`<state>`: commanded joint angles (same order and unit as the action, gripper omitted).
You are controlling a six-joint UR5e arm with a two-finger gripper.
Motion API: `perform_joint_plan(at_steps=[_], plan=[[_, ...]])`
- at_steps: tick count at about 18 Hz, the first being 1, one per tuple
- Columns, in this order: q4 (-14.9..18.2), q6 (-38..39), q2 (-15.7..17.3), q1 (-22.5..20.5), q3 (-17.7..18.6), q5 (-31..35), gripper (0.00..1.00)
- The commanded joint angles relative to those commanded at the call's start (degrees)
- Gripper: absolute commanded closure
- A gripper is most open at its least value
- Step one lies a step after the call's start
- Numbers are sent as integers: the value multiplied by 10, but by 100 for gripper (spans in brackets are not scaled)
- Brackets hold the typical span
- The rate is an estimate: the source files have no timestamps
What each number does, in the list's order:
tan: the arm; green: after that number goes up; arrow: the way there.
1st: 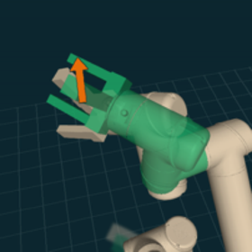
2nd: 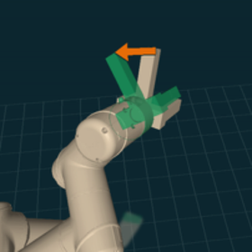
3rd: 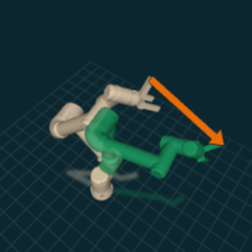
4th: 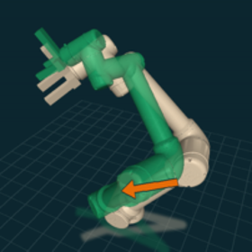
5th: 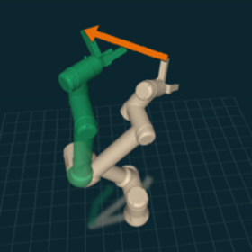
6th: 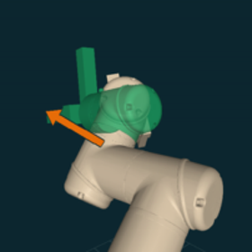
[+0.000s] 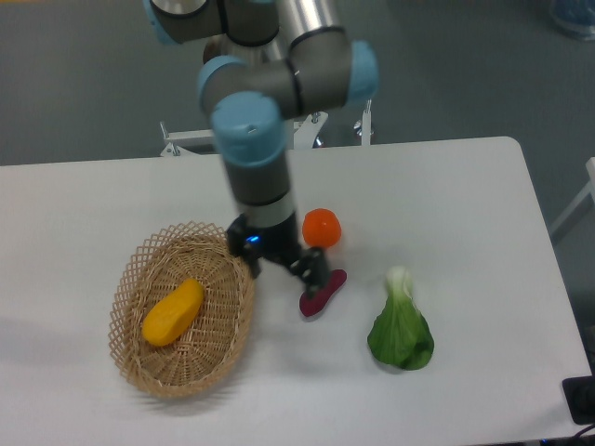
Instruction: Place the mango in the basket
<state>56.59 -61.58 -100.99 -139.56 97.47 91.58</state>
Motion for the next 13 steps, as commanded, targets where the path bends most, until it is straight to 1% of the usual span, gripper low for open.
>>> perform_joint_plan(at_steps=[2, 3, 4, 7, 8, 10, 13], plan=[[12, -37, 18, -28, -2, -3, 0], [17, -55, 22, -41, -2, -5, 0], [22, -75, 33, -52, -2, -7, 0], [47, -121, 50, -80, -1, -10, 0], [53, -129, 52, -86, -1, -12, 0], [55, -132, 58, -98, -3, -25, 0], [55, -133, 58, -99, -9, -29, 0]])
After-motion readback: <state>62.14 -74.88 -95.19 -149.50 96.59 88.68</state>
